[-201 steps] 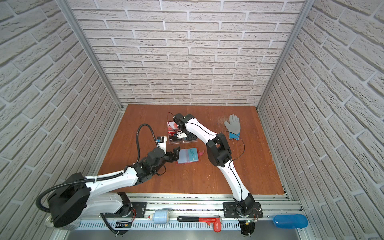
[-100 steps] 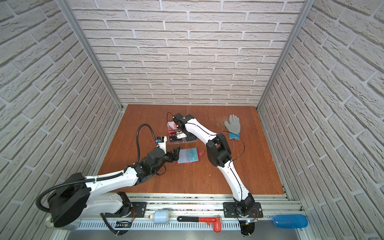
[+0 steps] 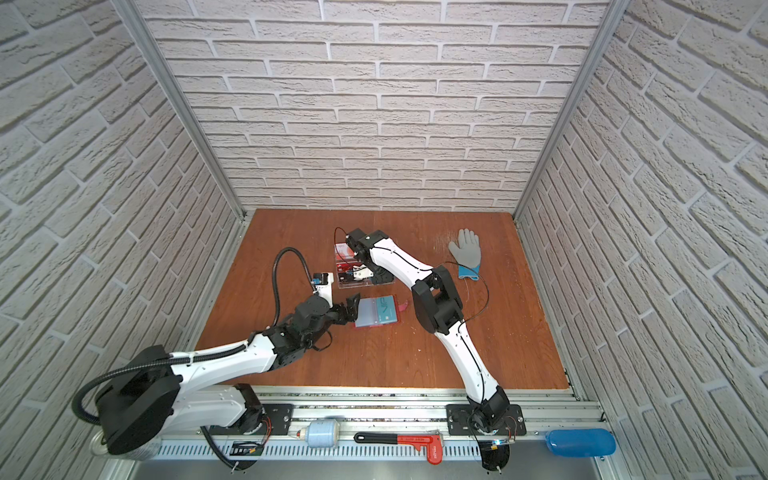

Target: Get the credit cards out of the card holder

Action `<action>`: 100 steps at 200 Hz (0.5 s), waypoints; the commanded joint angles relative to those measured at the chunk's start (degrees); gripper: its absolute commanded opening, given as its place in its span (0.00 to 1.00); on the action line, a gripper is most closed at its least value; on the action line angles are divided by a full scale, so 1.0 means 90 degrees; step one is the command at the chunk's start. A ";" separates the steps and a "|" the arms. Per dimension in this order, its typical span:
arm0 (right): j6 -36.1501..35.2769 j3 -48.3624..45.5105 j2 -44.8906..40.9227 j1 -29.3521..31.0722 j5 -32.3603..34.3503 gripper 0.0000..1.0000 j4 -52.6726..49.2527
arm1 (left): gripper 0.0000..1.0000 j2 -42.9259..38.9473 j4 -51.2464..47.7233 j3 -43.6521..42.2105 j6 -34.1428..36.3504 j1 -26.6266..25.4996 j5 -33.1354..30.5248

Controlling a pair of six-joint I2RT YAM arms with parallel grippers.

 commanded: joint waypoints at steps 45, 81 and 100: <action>0.0264 -0.0316 -0.0870 0.0078 -0.0097 0.15 0.0135 | 0.98 -0.0103 0.0075 0.0013 -0.0073 0.0008 -0.0052; 0.0445 -0.0817 -0.1458 0.0068 -0.0170 0.22 0.0601 | 0.98 -0.0143 -0.0078 0.0095 -0.0091 -0.0035 -0.0111; 0.0611 -0.1239 -0.1978 0.0059 -0.0354 0.26 0.0969 | 0.98 -0.0177 -0.0143 0.0124 -0.0083 -0.0061 -0.0179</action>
